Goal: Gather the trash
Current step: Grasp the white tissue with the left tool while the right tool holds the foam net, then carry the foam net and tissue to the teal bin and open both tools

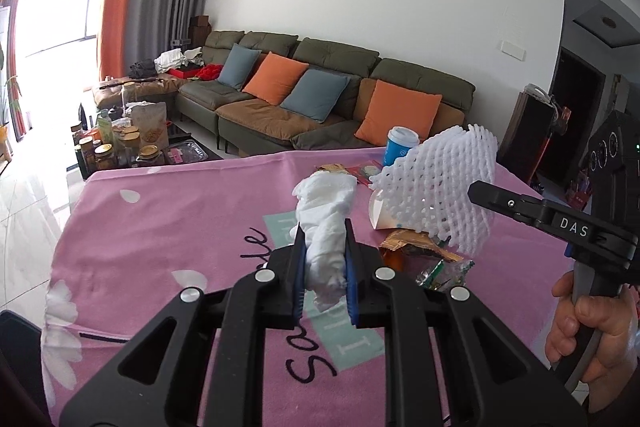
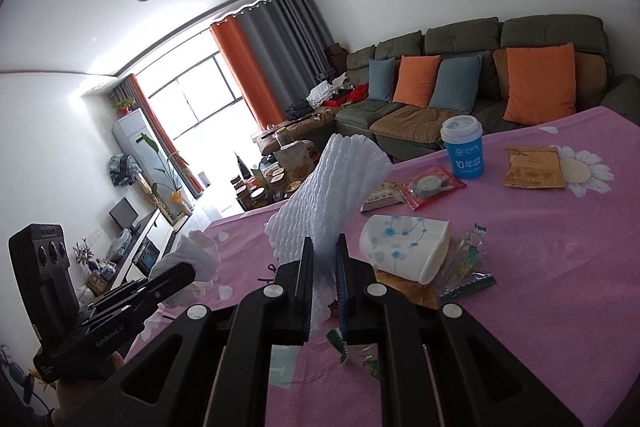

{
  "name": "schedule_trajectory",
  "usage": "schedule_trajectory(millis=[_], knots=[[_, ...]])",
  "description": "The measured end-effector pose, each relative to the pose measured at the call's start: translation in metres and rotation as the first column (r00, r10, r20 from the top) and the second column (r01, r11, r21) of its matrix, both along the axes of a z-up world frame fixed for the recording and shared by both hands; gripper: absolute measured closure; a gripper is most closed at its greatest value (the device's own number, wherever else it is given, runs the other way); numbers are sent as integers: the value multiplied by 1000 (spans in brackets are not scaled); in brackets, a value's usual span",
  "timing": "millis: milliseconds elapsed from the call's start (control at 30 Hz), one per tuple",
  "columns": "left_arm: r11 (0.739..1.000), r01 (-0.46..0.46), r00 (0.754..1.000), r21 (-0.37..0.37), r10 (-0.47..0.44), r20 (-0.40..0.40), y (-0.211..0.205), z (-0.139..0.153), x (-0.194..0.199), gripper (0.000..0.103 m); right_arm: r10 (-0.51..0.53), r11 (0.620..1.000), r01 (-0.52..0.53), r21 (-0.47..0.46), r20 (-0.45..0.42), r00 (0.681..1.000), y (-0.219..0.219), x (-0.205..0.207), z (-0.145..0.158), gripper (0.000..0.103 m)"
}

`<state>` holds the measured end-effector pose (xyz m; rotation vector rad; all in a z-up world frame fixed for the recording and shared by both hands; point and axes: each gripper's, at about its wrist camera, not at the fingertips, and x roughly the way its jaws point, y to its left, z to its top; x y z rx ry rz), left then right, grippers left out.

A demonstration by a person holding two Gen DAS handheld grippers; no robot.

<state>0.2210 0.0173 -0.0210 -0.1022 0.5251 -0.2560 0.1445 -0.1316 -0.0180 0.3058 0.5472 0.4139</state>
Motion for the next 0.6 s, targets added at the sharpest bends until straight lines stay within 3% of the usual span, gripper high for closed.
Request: schedule_trajectory(millis=[333, 600], knots=[[991, -133, 989, 19, 132, 61, 52, 18, -90, 87, 155, 985, -151, -81, 50, 987, 64, -29, 15, 94], [965, -263, 962, 19, 261, 85, 96, 29, -152, 87, 292, 952, -284, -116, 60, 955, 124, -49, 20, 94]])
